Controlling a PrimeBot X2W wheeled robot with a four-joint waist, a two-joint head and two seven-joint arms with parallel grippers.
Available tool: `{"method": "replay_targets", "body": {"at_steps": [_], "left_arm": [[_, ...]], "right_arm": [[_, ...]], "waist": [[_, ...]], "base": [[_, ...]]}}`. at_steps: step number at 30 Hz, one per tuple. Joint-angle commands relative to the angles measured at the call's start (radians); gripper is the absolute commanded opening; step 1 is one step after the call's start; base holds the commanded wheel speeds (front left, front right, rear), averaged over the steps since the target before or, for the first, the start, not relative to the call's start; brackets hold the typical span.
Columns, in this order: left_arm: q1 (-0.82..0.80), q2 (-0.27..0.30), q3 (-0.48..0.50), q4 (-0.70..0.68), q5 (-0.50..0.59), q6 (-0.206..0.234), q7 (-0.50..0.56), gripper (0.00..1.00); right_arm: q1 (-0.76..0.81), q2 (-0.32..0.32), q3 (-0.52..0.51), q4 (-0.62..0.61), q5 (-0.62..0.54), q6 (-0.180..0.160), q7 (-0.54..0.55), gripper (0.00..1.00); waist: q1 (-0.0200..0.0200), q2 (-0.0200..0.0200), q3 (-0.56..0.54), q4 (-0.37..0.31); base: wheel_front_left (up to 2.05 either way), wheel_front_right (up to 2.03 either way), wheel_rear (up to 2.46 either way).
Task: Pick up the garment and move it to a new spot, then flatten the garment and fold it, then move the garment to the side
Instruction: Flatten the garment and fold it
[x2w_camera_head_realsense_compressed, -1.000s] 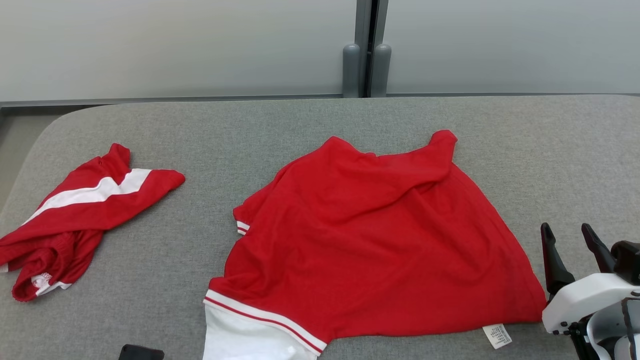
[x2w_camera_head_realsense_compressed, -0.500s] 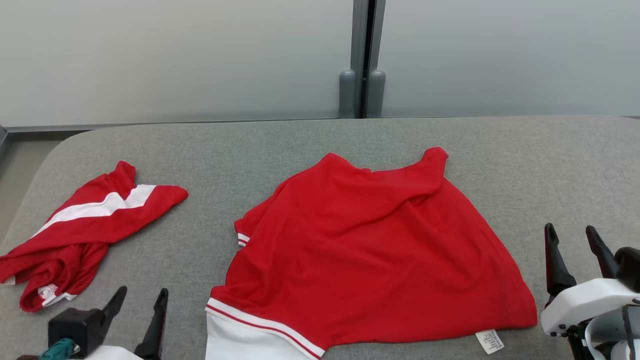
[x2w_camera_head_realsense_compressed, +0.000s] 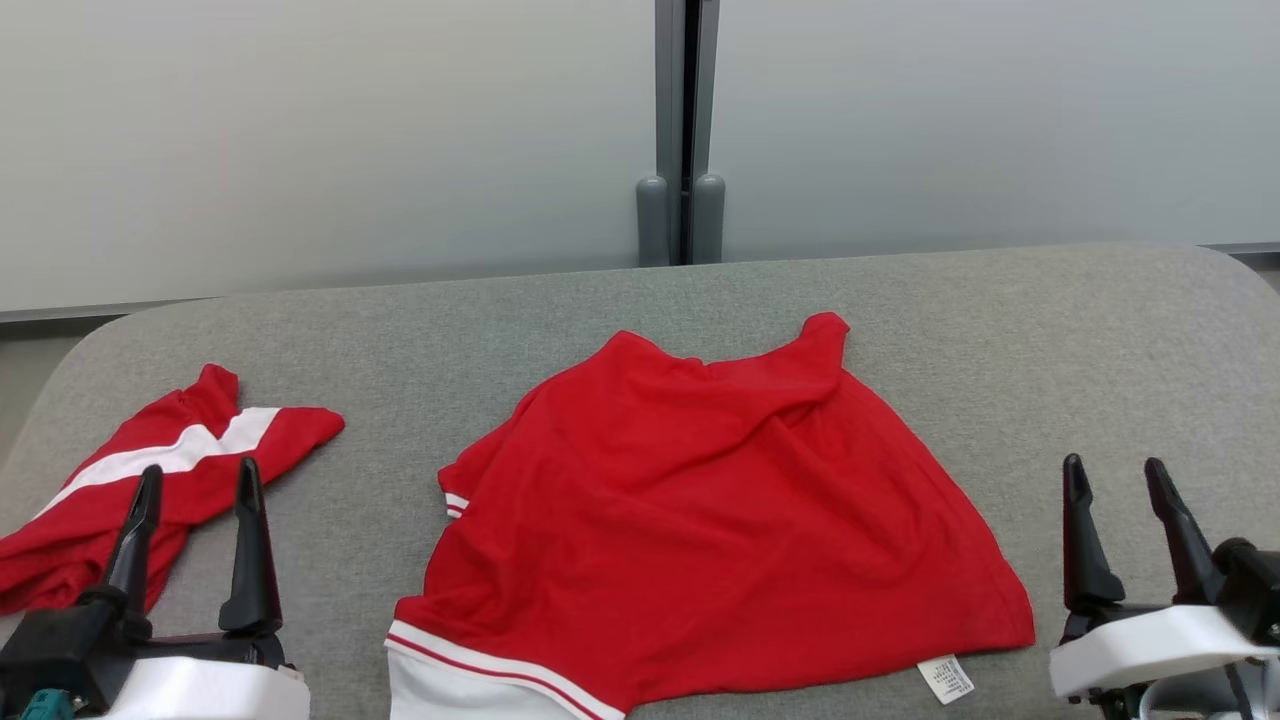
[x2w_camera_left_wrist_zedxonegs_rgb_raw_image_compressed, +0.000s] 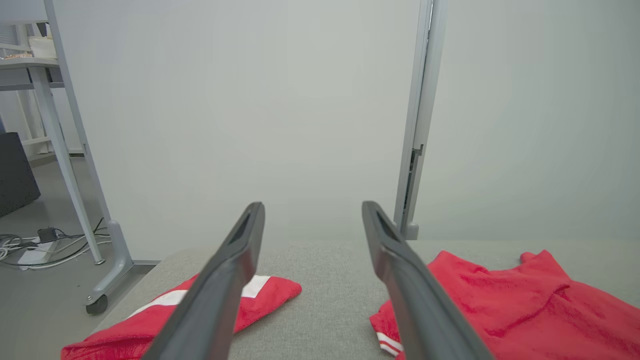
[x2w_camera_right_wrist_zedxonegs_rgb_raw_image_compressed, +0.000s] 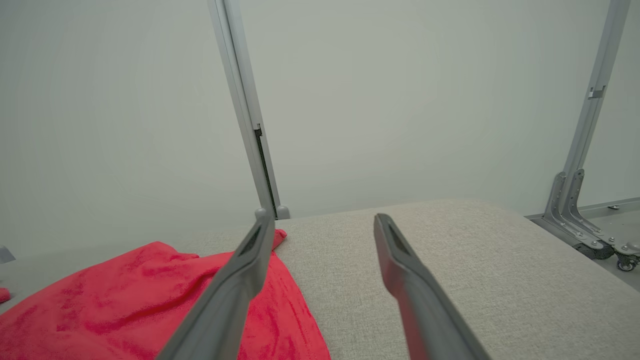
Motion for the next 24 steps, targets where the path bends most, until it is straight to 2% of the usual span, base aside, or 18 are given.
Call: {"method": "replay_targets", "body": {"at_steps": [1, 6, 10, 18, 24], "left_arm": [[0.013, -0.020, 0.022, -0.012, 0.013, -0.010, -0.005, 1.00], [0.062, -0.093, 0.098, -0.017, 0.082, -0.080, -0.004, 1.00], [0.081, -0.128, 0.125, 0.004, 0.115, -0.131, -0.005, 1.00], [0.090, -0.187, 0.158, 0.043, 0.151, -0.198, -0.005, 1.00], [0.092, -0.216, 0.173, 0.069, 0.169, -0.227, -0.005, 1.00]], "right_arm": [[0.013, -0.003, 0.005, 0.002, 0.007, 0.000, -0.014, 1.00], [0.024, -0.003, 0.031, 0.022, -0.012, 0.000, -0.024, 1.00], [0.015, -0.003, 0.039, 0.028, -0.012, 0.000, -0.029, 1.00], [-0.003, -0.007, 0.026, 0.029, -0.019, 0.000, -0.022, 1.00], [-0.013, -0.011, 0.027, 0.016, -0.023, 0.000, -0.019, 1.00]], "waist": [[0.0000, 0.0000, 0.000, -0.001], [0.0000, 0.0000, 0.008, -0.008], [0.0000, 0.0000, 0.021, -0.010], [0.0000, 0.0000, 0.019, -0.005], [0.0000, 0.0000, 0.011, -0.005]], "base": [[0.00, 0.00, 0.00], [0.00, 0.00, 0.00], [0.00, 0.00, 0.00], [0.00, 0.00, 0.00], [0.00, 0.00, 0.00]]}}
